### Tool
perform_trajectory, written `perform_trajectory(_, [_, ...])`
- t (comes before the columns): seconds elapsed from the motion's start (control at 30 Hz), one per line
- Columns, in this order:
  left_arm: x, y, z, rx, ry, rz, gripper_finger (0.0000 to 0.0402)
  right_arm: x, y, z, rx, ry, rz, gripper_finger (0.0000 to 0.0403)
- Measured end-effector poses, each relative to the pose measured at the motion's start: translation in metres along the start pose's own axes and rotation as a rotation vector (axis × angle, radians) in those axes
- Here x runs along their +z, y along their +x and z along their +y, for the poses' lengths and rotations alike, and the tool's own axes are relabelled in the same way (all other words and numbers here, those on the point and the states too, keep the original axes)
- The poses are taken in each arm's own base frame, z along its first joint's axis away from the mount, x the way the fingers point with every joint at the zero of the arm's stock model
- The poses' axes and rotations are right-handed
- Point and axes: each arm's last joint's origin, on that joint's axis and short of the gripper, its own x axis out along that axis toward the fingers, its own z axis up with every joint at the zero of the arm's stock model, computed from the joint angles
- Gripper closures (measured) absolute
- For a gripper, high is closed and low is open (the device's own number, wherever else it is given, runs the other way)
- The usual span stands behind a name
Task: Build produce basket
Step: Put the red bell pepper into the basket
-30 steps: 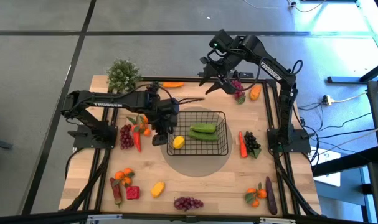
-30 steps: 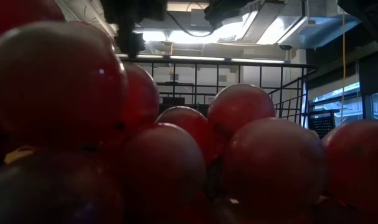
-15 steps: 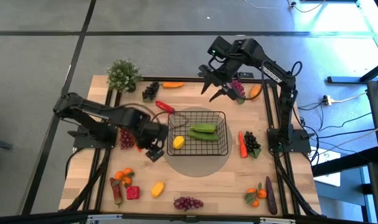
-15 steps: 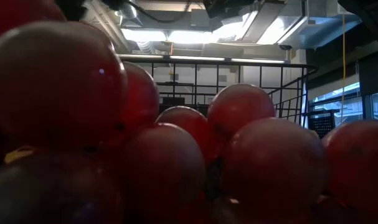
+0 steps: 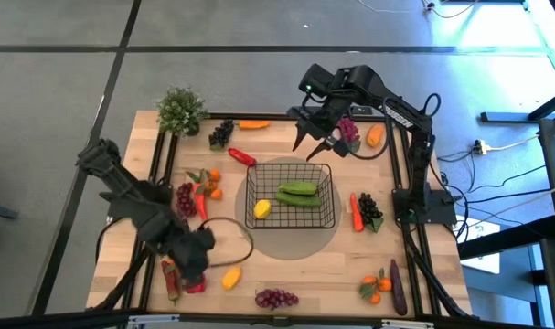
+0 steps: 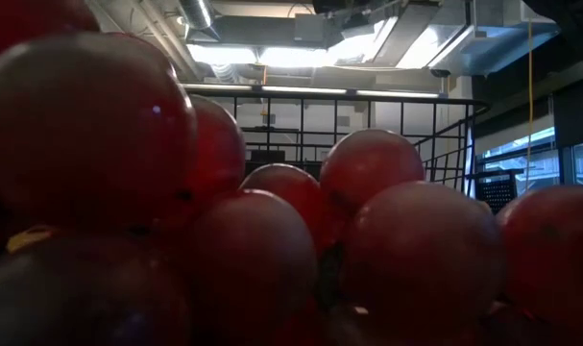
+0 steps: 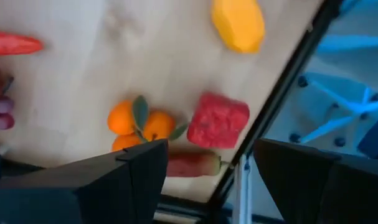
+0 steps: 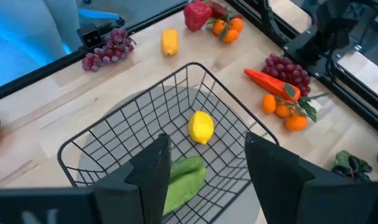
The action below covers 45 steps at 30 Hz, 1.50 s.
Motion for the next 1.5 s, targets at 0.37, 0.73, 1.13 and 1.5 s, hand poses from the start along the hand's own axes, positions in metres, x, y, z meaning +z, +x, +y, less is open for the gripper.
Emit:
perform_trajectory(0.37, [-0.054, 0.034, -0.013, -0.076, 0.205, -0.076, 0.0177, 0.013, 0.013, 0.007, 0.040, -0.009, -0.007, 0.0209])
perform_trajectory(0.73, [-0.063, 0.054, -0.009, -0.099, 0.296, -0.121, 0.0177, 0.015, 0.015, 0.008, 0.041, -0.024, -0.010, 0.0209])
perform_trajectory(1.13, [-0.061, 0.053, -0.007, -0.060, 0.303, -0.202, 0.0177, 0.017, 0.015, 0.003, 0.004, -0.062, -0.028, 0.0209])
perform_trajectory(1.5, [-0.056, 0.053, -0.009, -0.083, 0.202, -0.257, 0.0177, 0.021, 0.014, -0.004, -0.054, -0.120, -0.055, 0.0209])
